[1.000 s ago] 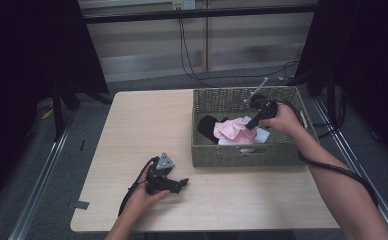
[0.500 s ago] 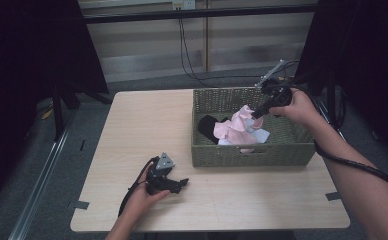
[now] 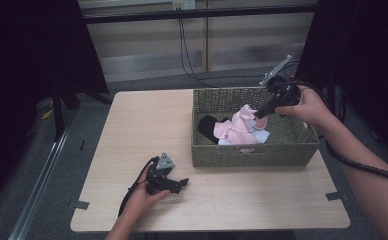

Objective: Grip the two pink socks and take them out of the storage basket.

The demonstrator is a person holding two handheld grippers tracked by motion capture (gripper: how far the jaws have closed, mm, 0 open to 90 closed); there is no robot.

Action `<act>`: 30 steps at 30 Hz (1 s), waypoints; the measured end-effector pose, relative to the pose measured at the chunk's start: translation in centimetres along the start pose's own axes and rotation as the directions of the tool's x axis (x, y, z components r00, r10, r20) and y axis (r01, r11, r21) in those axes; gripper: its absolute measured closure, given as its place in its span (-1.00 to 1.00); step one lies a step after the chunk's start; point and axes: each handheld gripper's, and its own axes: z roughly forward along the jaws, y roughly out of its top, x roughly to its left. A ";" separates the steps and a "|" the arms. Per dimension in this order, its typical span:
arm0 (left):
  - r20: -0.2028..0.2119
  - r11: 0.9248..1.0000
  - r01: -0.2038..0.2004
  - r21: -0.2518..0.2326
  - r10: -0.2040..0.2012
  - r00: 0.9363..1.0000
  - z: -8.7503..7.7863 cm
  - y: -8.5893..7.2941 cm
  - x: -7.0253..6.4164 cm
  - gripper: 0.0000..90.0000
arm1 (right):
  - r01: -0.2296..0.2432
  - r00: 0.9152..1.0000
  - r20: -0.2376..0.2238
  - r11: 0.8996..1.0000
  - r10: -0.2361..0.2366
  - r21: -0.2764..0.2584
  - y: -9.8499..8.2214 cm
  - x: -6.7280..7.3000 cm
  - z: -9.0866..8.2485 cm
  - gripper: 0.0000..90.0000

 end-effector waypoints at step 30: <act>0.002 1.000 0.004 -0.002 -0.004 1.000 0.0 0.0 0.0 -0.63 | 0.136 0.984 -0.112 0.989 -0.141 -0.058 -2.4 6.4 -3.0 0.93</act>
